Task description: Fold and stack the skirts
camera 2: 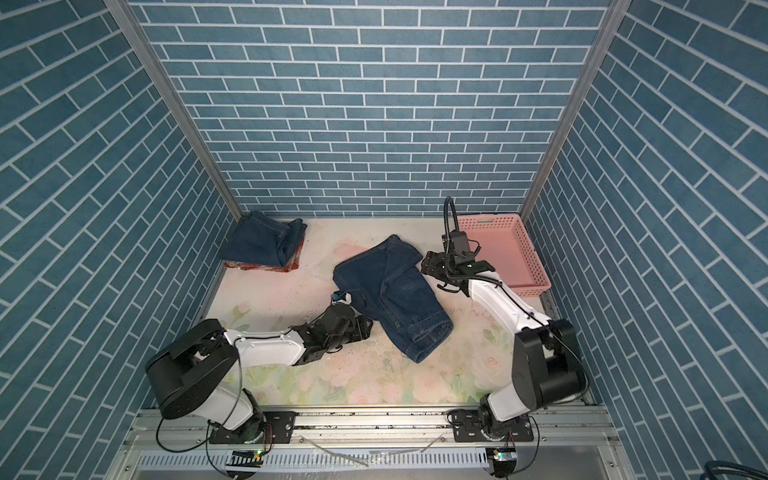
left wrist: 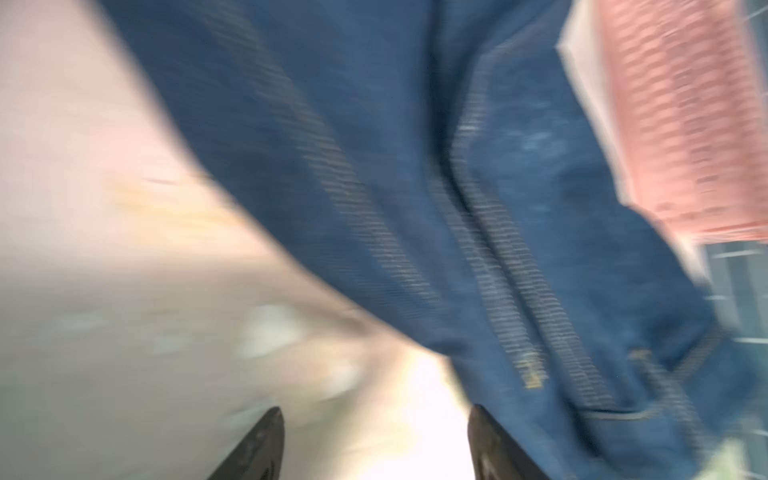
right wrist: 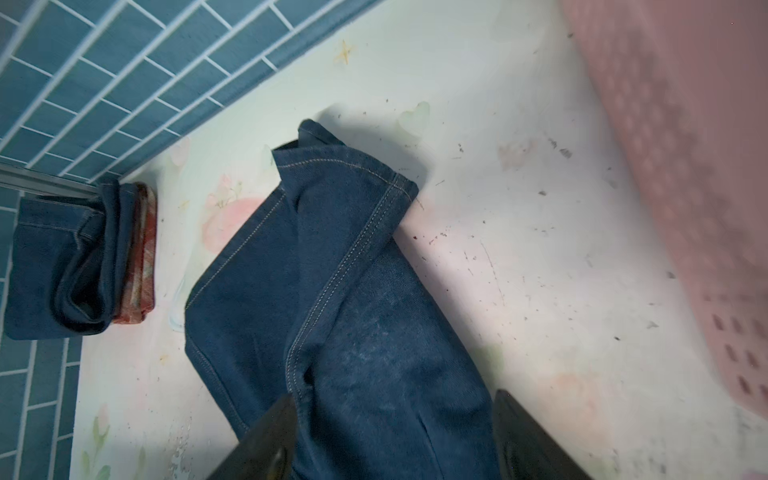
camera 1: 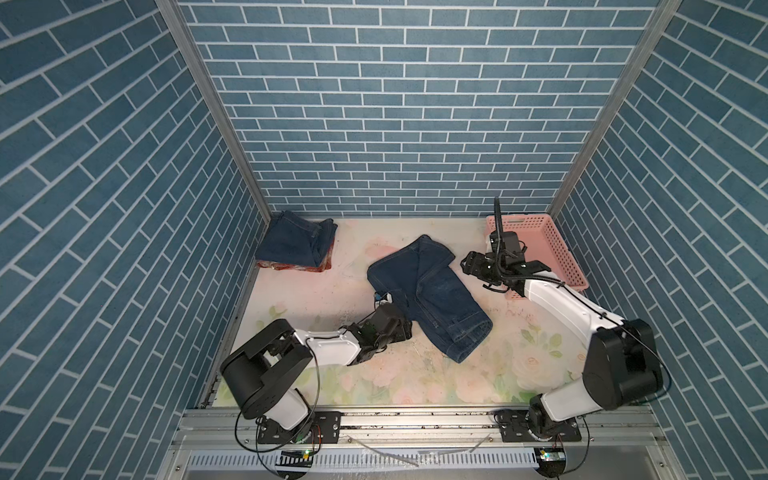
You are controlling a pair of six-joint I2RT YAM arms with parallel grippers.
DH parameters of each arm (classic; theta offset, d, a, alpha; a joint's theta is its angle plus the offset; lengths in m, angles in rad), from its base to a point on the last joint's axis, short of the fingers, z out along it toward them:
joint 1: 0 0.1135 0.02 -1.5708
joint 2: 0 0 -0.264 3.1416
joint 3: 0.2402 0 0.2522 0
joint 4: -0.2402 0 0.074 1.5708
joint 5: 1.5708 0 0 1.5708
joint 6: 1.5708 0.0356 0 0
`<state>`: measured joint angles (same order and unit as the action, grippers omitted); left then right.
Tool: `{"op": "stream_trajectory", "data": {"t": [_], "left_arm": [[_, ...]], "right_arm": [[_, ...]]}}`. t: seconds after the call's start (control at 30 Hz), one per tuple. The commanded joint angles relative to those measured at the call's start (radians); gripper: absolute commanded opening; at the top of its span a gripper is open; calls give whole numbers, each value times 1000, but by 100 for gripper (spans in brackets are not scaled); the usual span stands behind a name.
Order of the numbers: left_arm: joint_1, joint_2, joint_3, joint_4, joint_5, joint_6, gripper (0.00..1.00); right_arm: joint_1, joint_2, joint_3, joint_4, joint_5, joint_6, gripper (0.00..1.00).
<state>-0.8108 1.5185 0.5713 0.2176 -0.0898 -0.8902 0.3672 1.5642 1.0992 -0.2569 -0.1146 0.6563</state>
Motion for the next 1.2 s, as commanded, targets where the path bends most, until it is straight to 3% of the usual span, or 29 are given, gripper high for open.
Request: {"op": "stream_trajectory", "data": {"t": [0.0, 0.1, 0.27, 0.53, 0.67, 0.77, 0.93, 1.0, 1.17], "left_arm": [[84, -58, 10, -239, -36, 124, 74], [146, -108, 46, -319, -33, 187, 80], [159, -163, 173, -508, -75, 340, 99], [157, -303, 293, -691, -31, 584, 100], [140, -359, 291, -646, 63, 635, 100], [126, -369, 281, -609, 35, 673, 99], [125, -369, 222, -548, -25, 678, 100], [125, -375, 182, -508, -36, 666, 100], [127, -379, 137, -485, -97, 643, 100]], "right_arm": [[3, 97, 63, 131, -54, 71, 73], [2, 198, 99, 208, -60, 144, 72], [3, 318, 136, 331, -28, 230, 72], [-5, 448, 182, 443, -4, 306, 72], [-11, 500, 200, 500, -6, 331, 70], [-13, 533, 225, 526, -4, 332, 58], [-14, 536, 264, 527, 19, 272, 7], [-11, 525, 283, 500, 21, 234, 0], [38, 496, 347, 398, 70, 105, 0]]}}
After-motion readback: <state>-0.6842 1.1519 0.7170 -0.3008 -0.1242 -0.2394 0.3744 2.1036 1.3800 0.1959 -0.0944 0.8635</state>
